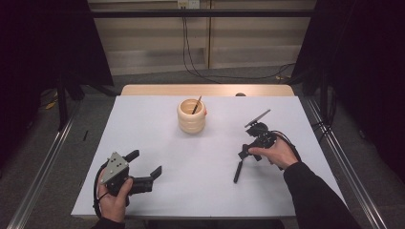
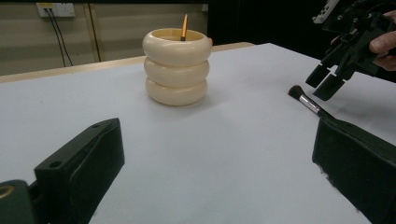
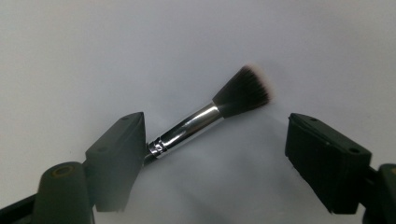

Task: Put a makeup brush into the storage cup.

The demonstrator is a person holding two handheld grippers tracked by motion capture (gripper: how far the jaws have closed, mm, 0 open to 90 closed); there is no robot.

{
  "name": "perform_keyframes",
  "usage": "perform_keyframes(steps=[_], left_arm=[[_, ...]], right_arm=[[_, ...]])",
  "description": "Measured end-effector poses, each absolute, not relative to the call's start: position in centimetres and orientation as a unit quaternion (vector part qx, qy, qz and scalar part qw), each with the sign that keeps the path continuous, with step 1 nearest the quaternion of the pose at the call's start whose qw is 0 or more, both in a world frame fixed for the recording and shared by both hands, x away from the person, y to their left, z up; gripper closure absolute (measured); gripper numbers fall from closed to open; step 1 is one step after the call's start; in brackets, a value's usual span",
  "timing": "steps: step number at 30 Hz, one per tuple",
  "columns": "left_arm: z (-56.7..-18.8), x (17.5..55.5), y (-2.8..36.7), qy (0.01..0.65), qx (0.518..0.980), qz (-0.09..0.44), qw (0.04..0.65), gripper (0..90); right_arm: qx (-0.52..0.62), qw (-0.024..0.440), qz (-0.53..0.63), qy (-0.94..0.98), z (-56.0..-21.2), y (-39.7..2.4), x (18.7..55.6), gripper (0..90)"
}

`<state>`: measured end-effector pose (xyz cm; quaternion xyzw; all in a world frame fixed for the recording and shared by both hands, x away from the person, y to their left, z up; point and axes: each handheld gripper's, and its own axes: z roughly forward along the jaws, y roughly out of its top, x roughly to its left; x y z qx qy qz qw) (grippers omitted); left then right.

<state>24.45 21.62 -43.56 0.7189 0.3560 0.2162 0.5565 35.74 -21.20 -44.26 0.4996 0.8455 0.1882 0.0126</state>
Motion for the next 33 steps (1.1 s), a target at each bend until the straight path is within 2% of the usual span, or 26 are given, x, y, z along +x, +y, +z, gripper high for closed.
perform_keyframes(steps=[5,14,20,29,33], left_arm=[[-43.6,24.5,21.6,0.354,0.721,0.215,0.555,2.1],[-43.6,24.6,21.7,0.353,0.723,0.216,0.554,2.1],[-43.6,24.5,21.6,0.356,0.724,0.222,0.547,2.1],[-43.6,24.5,21.6,0.354,0.725,0.221,0.548,2.1],[-43.7,24.5,21.5,0.352,0.729,0.221,0.544,2.1]], right_arm=[[0.506,-0.002,0.161,0.847,-44.4,-20.8,36.2,29.3],[0.53,0.001,0.142,0.836,-44.5,-20.3,36.9,44.5],[0.544,-0.009,0.125,0.83,-44.8,-19.8,37.0,49.4],[0.557,0.008,0.11,0.823,-45.0,-19.8,36.9,60.6],[0.554,0.023,0.1,0.826,-45.0,-19.7,37.0,70.0]])
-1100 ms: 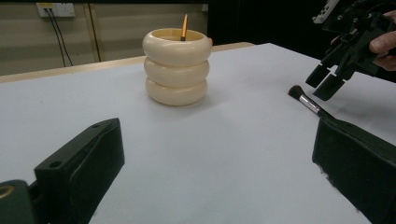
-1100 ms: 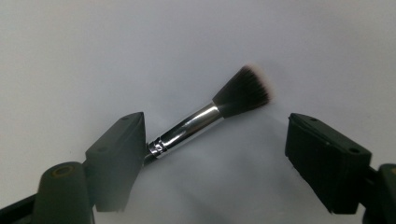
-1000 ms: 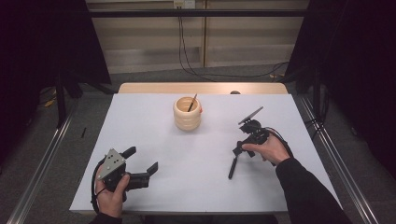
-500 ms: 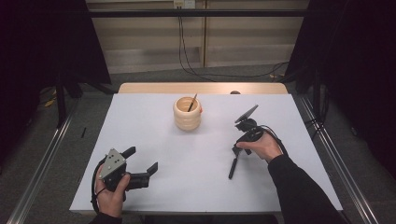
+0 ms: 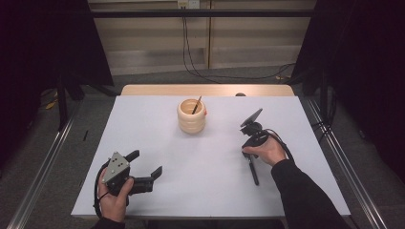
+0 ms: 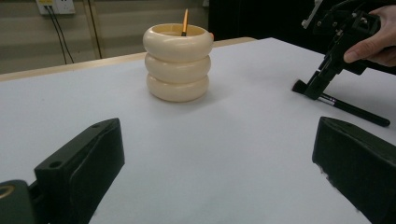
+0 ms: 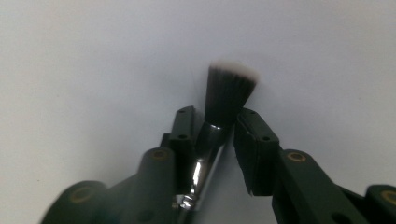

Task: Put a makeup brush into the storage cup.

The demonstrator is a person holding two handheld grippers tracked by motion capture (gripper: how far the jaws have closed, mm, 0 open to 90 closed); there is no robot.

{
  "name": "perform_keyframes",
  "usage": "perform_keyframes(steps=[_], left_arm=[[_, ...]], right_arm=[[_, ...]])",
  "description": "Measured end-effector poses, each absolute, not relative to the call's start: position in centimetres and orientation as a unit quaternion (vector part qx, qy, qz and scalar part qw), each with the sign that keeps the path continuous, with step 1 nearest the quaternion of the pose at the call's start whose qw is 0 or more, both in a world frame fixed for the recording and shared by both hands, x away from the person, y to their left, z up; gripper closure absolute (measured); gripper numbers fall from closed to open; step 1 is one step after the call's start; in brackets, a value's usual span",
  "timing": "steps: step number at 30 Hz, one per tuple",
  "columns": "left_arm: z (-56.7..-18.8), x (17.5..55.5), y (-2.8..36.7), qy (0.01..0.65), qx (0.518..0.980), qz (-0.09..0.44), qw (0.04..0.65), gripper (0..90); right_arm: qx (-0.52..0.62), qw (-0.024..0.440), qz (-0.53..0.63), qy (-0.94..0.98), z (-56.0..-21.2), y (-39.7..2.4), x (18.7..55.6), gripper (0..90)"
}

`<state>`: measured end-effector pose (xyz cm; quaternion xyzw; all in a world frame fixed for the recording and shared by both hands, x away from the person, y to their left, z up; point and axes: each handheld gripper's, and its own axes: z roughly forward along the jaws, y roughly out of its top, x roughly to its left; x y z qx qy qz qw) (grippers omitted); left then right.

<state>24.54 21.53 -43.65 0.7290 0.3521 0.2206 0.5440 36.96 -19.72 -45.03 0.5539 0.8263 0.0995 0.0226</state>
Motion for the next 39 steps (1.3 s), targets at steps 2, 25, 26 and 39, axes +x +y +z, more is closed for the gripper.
perform_keyframes(steps=[2,25,26,39], left_arm=[[-43.7,24.6,21.6,0.351,0.729,0.219,0.545,2.2],[-43.6,24.6,21.5,0.356,0.723,0.221,0.55,2.2],[-43.6,24.5,21.6,0.356,0.723,0.221,0.549,2.3],[-43.4,24.5,21.8,0.356,0.72,0.228,0.55,2.2]], right_arm=[[0.551,0.027,0.097,0.828,-45.0,-19.9,37.0,73.3],[0.548,0.016,0.118,0.828,-44.4,-20.8,37.1,78.3],[0.54,0.017,0.125,0.832,-44.4,-21.0,37.1,78.3],[0.54,0.028,0.162,0.826,-42.6,-21.8,36.0,78.3]])
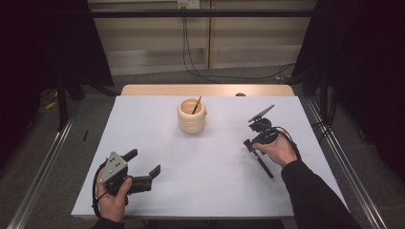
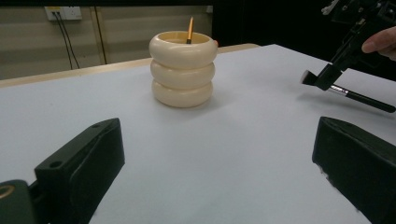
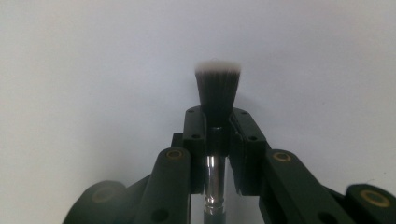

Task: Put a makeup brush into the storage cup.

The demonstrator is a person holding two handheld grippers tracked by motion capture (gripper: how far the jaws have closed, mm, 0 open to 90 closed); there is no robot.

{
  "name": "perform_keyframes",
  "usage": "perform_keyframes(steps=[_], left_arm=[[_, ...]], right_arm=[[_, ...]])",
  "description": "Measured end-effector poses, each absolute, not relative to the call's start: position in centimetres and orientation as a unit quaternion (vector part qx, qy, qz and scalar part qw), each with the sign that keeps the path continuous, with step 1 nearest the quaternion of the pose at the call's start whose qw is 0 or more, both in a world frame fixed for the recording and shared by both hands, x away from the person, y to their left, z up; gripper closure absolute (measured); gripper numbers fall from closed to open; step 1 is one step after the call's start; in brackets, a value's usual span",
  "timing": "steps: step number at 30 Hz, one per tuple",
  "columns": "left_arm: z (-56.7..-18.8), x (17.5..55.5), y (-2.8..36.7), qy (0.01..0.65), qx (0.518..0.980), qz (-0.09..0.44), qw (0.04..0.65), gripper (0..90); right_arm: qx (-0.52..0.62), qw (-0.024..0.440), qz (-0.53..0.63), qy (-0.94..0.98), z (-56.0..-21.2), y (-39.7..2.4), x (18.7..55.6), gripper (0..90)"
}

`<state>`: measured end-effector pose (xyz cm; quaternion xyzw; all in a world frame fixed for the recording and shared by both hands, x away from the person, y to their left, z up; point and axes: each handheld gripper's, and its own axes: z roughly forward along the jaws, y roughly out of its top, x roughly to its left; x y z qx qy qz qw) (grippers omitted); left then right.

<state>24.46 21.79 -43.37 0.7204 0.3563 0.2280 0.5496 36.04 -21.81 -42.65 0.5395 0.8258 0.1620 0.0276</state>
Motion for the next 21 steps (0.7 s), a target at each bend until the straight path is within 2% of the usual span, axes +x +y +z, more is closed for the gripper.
perform_keyframes(steps=[10,21], left_arm=[[-43.4,24.5,21.8,0.355,0.721,0.226,0.55,2.1],[-43.4,24.5,21.9,0.355,0.72,0.224,0.553,2.1]], right_arm=[[0.522,0.039,0.219,0.823,-41.8,-22.5,35.1,78.3],[0.504,0.074,0.311,0.802,-40.2,-23.6,33.8,78.2]])
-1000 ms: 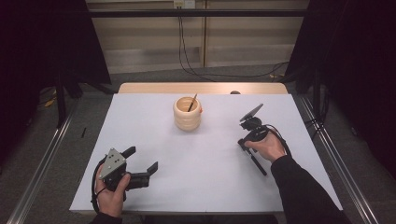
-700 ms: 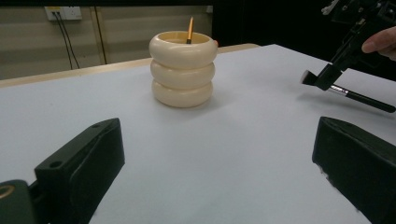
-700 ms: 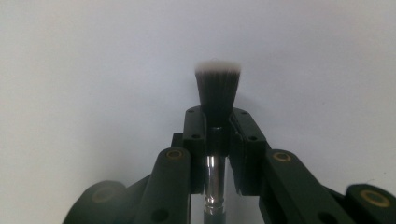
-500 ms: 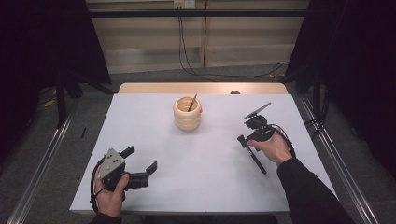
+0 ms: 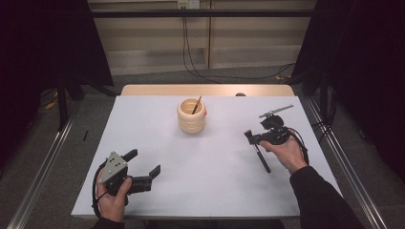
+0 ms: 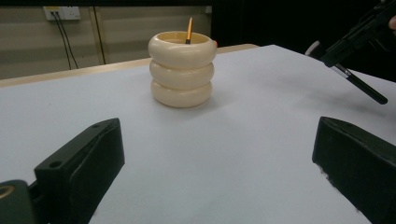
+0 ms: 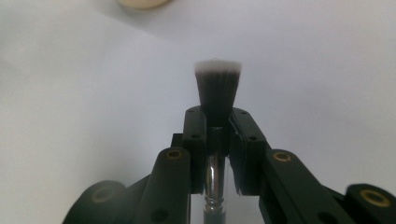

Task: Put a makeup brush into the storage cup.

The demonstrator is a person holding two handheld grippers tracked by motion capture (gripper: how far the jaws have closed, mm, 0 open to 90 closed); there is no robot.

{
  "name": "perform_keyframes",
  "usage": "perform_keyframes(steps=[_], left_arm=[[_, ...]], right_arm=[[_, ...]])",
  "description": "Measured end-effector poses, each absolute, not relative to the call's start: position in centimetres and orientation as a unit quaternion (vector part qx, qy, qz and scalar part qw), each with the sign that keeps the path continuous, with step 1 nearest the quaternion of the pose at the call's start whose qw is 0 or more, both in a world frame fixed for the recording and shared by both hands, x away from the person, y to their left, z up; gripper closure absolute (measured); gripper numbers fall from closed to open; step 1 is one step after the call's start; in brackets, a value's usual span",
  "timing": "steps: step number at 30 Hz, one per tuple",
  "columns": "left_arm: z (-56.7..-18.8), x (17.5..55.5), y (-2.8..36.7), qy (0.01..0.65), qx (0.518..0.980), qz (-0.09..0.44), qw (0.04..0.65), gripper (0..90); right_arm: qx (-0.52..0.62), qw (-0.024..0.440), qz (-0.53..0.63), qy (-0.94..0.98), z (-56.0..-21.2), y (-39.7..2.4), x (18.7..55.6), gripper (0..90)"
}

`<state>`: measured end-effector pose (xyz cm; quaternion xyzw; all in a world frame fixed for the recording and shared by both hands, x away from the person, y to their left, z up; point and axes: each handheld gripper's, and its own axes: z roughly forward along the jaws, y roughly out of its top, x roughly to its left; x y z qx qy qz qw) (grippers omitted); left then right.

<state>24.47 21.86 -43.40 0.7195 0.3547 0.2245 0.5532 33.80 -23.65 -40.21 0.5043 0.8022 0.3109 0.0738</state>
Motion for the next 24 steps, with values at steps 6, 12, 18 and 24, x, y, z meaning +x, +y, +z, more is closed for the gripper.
perform_keyframes(steps=[6,12,18,24], left_arm=[[-43.4,24.4,21.8,0.355,0.719,0.225,0.554,2.1],[-43.4,24.5,21.7,0.352,0.723,0.224,0.55,2.1],[-43.4,24.4,21.7,0.354,0.722,0.225,0.55,2.1],[-43.4,24.4,21.7,0.356,0.72,0.221,0.553,2.1]], right_arm=[[0.48,0.095,0.364,0.793,-39.7,-23.8,32.9,78.2],[0.465,0.112,0.41,0.776,-39.6,-24.3,32.3,78.2],[0.458,0.127,0.446,0.758,-39.5,-25.0,31.8,78.2],[0.439,0.131,0.492,0.741,-39.1,-25.3,31.3,78.2]])
